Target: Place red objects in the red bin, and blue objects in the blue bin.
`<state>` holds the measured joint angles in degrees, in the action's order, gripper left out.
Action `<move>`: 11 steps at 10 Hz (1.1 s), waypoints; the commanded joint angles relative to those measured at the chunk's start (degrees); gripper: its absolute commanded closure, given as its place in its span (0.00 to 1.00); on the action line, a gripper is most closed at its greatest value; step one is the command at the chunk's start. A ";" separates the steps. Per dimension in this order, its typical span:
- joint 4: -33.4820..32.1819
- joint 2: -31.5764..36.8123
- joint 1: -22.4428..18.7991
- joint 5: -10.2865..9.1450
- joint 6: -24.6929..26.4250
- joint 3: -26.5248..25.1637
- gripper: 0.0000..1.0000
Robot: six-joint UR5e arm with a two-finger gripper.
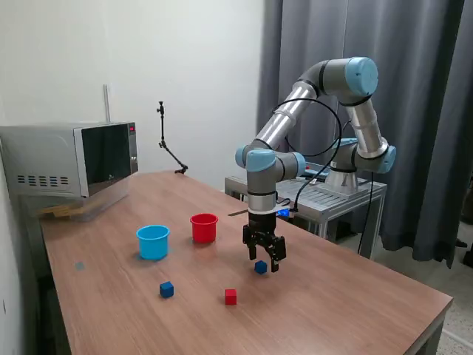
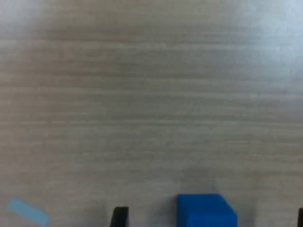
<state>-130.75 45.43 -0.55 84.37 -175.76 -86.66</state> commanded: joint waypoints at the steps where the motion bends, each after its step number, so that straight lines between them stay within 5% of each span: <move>1: -0.20 -0.25 0.55 0.01 -0.98 1.14 0.00; 8: -0.03 -1.04 0.64 -0.17 -1.42 1.49 0.00; 9: -0.12 -1.04 0.64 -0.08 -1.42 1.40 1.00; 11: -0.12 -1.04 0.64 -0.08 -1.42 1.49 1.00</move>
<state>-130.85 44.39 0.09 84.27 -177.19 -85.19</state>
